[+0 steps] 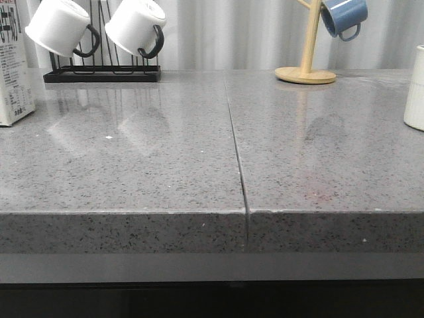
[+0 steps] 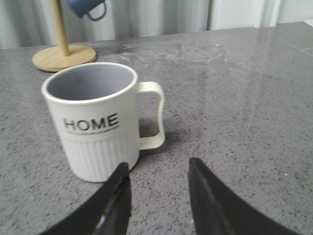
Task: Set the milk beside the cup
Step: 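Reach the right gripper to the white HOME mug and grasp its handle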
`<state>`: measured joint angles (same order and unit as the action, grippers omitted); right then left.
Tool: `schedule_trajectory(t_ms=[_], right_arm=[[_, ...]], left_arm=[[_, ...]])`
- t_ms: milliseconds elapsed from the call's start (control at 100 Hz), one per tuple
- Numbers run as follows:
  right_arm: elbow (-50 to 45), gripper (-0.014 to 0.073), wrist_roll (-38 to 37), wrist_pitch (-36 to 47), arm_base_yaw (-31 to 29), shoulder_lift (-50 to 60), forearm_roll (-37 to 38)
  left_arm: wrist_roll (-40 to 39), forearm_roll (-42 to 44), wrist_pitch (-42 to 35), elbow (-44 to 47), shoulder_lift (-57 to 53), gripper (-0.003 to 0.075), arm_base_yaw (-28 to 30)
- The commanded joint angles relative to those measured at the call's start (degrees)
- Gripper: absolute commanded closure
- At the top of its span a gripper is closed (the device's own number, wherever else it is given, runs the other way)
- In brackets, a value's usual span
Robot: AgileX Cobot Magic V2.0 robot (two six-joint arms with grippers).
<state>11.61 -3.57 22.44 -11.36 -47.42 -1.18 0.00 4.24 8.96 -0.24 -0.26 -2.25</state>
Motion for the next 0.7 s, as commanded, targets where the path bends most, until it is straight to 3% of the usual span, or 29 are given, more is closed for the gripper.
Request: schedule_trajectory(t_ms=[0, 690], right_arm=[[2.43, 0.0284, 0.23, 8.74, -0.54, -4.34, -0.87], [15.36, 0.0284, 0.28, 20.46, -0.54, -32.81, -0.92]], left_arm=[[0.0, -0.16, -4.23, 2.56, -1.68, 0.0741, 0.15], [0.0, -0.16, -4.23, 2.56, -1.68, 0.0741, 0.15]])
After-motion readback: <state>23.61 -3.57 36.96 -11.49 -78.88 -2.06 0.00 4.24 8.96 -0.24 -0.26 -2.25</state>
